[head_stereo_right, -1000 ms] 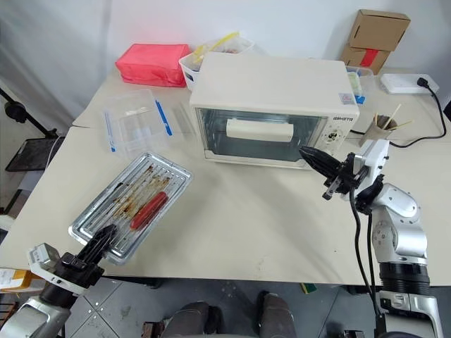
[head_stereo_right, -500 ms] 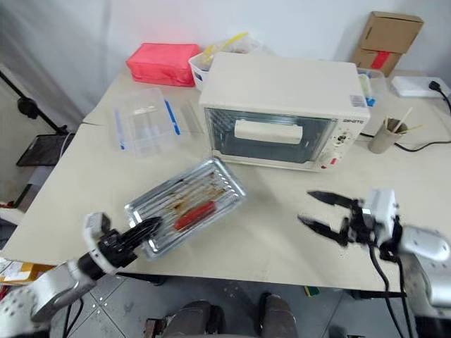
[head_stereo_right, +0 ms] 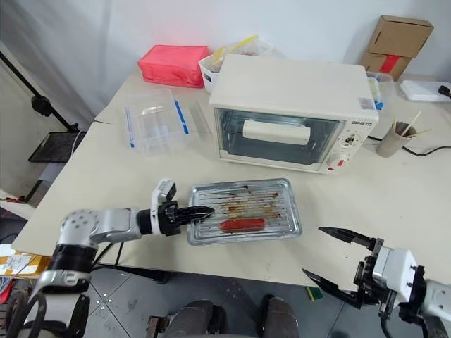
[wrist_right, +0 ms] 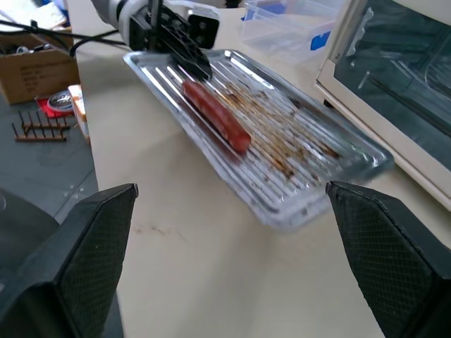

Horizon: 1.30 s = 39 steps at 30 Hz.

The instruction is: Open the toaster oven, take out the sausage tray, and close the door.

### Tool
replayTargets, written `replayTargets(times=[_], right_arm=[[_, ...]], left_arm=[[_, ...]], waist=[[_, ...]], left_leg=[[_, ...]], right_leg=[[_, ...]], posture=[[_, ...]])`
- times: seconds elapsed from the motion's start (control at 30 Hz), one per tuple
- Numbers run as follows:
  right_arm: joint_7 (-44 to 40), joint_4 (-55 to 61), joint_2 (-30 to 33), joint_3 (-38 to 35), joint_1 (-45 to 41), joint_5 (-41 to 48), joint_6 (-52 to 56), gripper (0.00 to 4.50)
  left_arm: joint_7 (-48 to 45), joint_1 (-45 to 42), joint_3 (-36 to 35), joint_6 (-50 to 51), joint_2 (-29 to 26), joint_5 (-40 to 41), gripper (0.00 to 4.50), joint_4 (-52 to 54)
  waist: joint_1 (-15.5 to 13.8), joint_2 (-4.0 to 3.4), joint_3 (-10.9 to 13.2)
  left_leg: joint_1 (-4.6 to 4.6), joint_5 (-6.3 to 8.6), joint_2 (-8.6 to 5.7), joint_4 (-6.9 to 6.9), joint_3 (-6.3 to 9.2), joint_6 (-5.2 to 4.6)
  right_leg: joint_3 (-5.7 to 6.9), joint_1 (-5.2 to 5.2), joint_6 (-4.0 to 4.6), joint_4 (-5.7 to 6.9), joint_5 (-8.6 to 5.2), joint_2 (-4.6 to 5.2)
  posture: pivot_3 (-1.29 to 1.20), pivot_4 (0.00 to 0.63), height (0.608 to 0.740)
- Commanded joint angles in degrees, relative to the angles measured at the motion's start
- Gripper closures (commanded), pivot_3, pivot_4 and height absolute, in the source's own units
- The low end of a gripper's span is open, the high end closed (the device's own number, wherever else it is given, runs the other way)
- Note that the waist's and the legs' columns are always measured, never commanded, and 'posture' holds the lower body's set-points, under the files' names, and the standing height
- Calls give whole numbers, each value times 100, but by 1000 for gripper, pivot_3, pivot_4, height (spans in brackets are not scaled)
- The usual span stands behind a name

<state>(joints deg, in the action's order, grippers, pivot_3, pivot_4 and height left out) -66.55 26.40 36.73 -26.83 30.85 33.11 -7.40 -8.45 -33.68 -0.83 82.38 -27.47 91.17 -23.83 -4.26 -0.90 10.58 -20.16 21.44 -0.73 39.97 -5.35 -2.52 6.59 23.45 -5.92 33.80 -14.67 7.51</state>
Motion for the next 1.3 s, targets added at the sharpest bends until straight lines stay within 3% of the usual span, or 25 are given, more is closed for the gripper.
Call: replayTargets(times=[0.03,0.2,0.5,0.63,0.7,0.8,0.93,1.0,1.17,1.3], right_arm=[[169,287,-139,-238,242,40,-113,31],[289,384,-245,-246,390,28,-202,31],[355,216,-194,-155,270,11,-256,0],[290,72,-163,-105,135,-1,-249,0],[220,-73,-92,-67,-13,19,-212,0],[149,-181,-43,-42,-130,33,-185,0],[-37,-461,148,38,-503,98,-75,0],[-120,-566,234,70,-670,144,-23,0],[-427,-894,550,134,-1147,258,162,0],[-549,-1050,672,197,-1427,308,298,0]], left_arm=[[-577,-341,375,-61,259,-1141,4500,-496],[-1335,-746,521,22,428,-2175,4500,-770],[-1917,-610,148,286,355,-3044,1733,-244],[-2173,-148,-178,226,-39,-3059,564,718],[-2732,415,-146,-578,-628,-3433,20,1533],[-3215,841,-123,-1217,-1098,-3724,20,2039],[-5035,1954,-23,-4034,-2371,-5172,20,2793],[-5626,2288,-140,-4866,-2709,-5509,20,2732],[-5985,2996,-882,-7674,-2364,-6303,20,2491],[-6057,3166,-1012,-8317,-2297,-6595,20,2359]], waist=[[-34,-2,-4],[-49,-24,-19],[-10,-20,-17],[94,-10,-11],[185,-9,-10],[302,-6,-8],[386,2,-2],[423,-1,3],[321,-16,11],[284,-5,16]], left_leg=[[1,0,-2,1,0,0],[4,0,-12,0,1,2],[0,1,-9,-7,2,3],[0,1,0,-8,2,3],[2,1,6,-15,2,4],[16,-1,22,-37,-8,20],[33,-4,47,-56,-19,51],[46,-8,50,-89,-33,62],[7,-5,54,-100,-24,59],[-27,-27,55,-94,-23,10]], right_leg=[[-5,-1,-4,-3,2,4],[-19,-7,-22,-14,12,19],[-19,2,-24,-13,13,57],[-15,6,-21,-12,12,54],[-14,7,-17,-11,10,51],[-18,13,1,-10,0,33],[-21,18,31,-3,-17,12],[-30,26,45,-7,-25,10],[-22,63,57,-11,-31,19],[-5,101,54,0,-29,16]], posture=[[0,150,740],[0,150,740],[0,150,740],[0,150,740],[0,150,740],[0,150,740],[0,150,740],[0,150,740],[0,150,740],[0,150,740]])
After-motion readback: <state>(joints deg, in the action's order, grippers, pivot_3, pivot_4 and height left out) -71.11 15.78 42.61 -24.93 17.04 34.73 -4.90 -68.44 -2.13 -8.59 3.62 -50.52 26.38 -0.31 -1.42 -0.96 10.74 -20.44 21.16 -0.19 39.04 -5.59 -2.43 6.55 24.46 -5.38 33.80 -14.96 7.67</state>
